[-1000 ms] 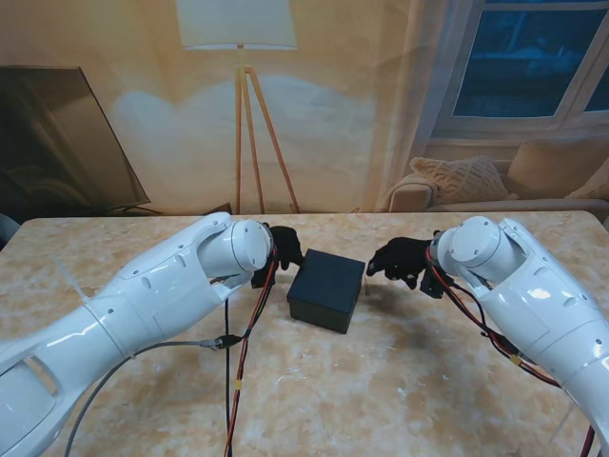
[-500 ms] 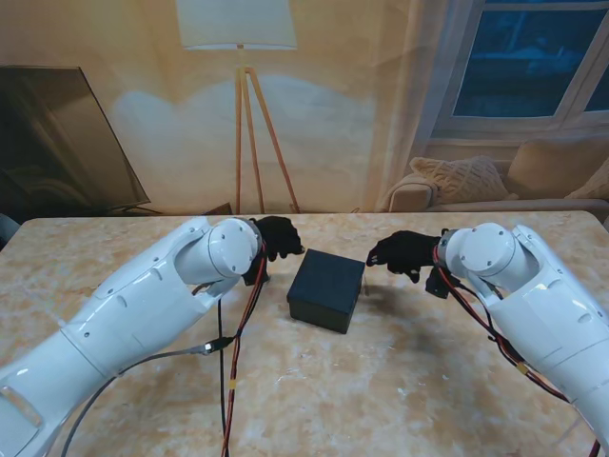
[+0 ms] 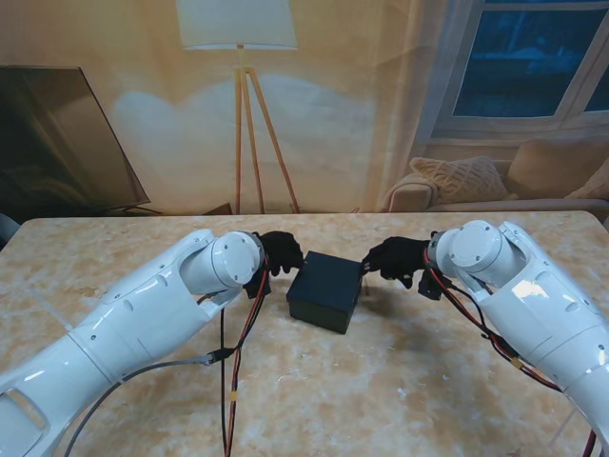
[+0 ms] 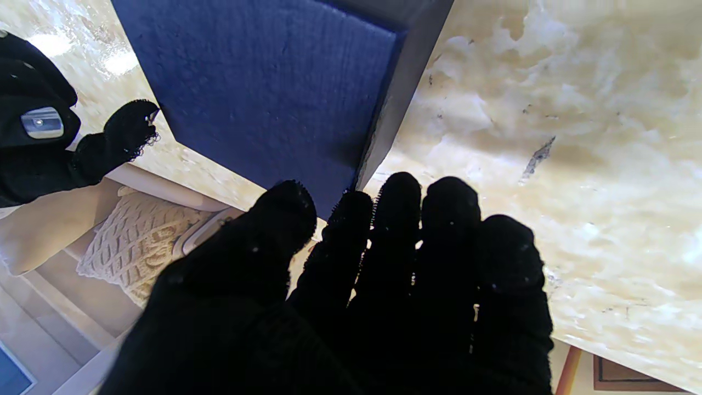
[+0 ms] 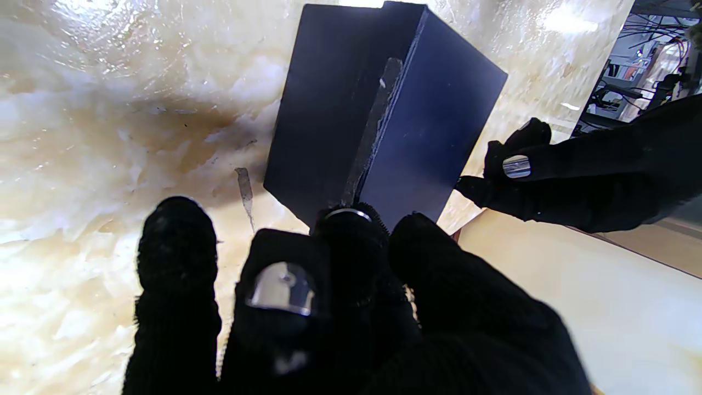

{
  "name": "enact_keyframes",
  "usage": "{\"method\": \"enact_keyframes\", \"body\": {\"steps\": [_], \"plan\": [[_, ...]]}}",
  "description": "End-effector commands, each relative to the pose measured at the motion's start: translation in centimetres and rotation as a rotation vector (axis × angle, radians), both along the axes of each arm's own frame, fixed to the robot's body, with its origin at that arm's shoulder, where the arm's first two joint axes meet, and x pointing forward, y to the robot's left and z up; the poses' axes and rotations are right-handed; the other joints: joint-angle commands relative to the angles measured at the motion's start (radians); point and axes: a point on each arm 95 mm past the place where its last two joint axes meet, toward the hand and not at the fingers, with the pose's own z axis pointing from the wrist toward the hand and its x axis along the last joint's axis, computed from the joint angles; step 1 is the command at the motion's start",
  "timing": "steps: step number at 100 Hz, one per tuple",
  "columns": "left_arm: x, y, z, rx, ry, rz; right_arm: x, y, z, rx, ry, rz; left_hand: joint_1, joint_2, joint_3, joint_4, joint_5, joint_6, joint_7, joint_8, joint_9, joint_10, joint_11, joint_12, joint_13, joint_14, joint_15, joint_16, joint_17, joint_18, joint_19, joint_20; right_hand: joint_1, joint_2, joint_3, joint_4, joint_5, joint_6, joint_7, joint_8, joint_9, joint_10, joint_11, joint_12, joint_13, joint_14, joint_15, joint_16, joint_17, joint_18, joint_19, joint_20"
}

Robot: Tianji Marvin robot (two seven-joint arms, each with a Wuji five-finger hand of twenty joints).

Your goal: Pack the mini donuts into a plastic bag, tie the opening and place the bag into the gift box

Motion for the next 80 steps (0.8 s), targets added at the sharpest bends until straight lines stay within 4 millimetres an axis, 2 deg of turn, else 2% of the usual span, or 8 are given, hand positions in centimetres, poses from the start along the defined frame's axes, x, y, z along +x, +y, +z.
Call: {"method": "enact_keyframes", "body": {"steps": [1,33,48,60,69,80], "plan": [[-0.3,-0.8,-0.2,0.003,0.025,-0.017,-0.2,0.4,-0.9,0.002,0.037,0.005,-0.006,0.032,-0.015,0.022,-0.010,-0.013,0.007,0.008,0.005,-0.017,0.015,0.003,0.018,0.022,0.013,-0.004,-0.003,-0.015,0.000,0.014,0.022,0.017,-0.016,-0.016,0.003,0.009,-0.002,-0.016,0.024,-0.025,0.035,0.002,0.027,-0.034,0.016,-0.010,0.008,-0.005,0.031,-0.009],[-0.3,-0.9,-1.0,-0.009,0.053,0.000,-0.1,0.4,-1.8,0.008,0.066,-0.012,-0.006,0.032,-0.017,0.022,-0.010,-0.014,0.011,0.006,0.002,-0.015,0.014,0.004,0.014,0.026,0.009,-0.003,-0.006,-0.014,-0.004,0.014,0.028,0.006,-0.014,-0.020,0.010,-0.005,0.009,-0.016,0.024,-0.023,0.034,0.002,0.026,-0.031,0.015,-0.010,0.007,-0.004,0.030,-0.009],[-0.5,-0.5,0.3,-0.030,0.024,-0.006,-0.5,0.2,-0.8,0.047,0.028,-0.019,-0.006,0.035,-0.022,0.022,-0.021,-0.024,0.009,0.006,-0.027,-0.008,-0.016,-0.011,-0.008,0.027,-0.012,-0.007,-0.025,-0.014,-0.024,0.009,0.031,-0.003,-0.009,-0.026,0.010,-0.009,0.033,-0.014,0.007,0.002,-0.006,-0.018,0.001,-0.006,-0.020,-0.020,-0.015,0.003,0.016,-0.011],[-0.7,0.3,2.0,-0.060,-0.030,-0.016,-1.3,-0.1,0.8,0.077,-0.058,-0.005,-0.007,0.036,-0.026,0.022,-0.024,-0.029,0.010,0.009,-0.030,-0.008,-0.014,-0.011,-0.005,0.020,-0.007,-0.003,-0.022,-0.017,-0.021,0.013,0.026,-0.018,0.005,-0.034,0.010,-0.021,0.066,-0.017,-0.004,0.019,-0.055,-0.048,-0.016,0.013,-0.070,-0.036,-0.029,0.009,0.001,-0.012],[-1.3,1.3,3.1,-0.080,-0.072,-0.029,-2.1,-0.4,1.7,0.093,-0.123,0.008,-0.008,0.038,-0.031,0.023,-0.029,-0.034,0.011,0.012,-0.045,-0.006,-0.025,-0.017,-0.020,0.022,-0.018,-0.005,-0.032,-0.019,-0.031,0.011,0.024,-0.032,0.016,-0.044,0.002,-0.056,0.106,-0.013,-0.029,0.033,-0.098,-0.073,-0.049,0.029,-0.123,-0.048,-0.051,0.014,-0.025,-0.018],[-2.4,3.2,3.6,-0.107,-0.120,-0.050,-3.4,-0.7,2.1,0.127,-0.201,0.007,-0.003,0.039,-0.044,0.024,-0.031,-0.041,0.014,0.021,-0.062,-0.003,-0.091,-0.063,-0.054,0.042,-0.086,-0.030,-0.063,-0.002,-0.091,-0.006,0.026,-0.045,0.020,-0.054,-0.018,-0.093,0.163,-0.021,-0.098,0.084,-0.240,-0.146,-0.148,0.098,-0.311,-0.089,-0.123,0.044,-0.099,-0.028]]}}
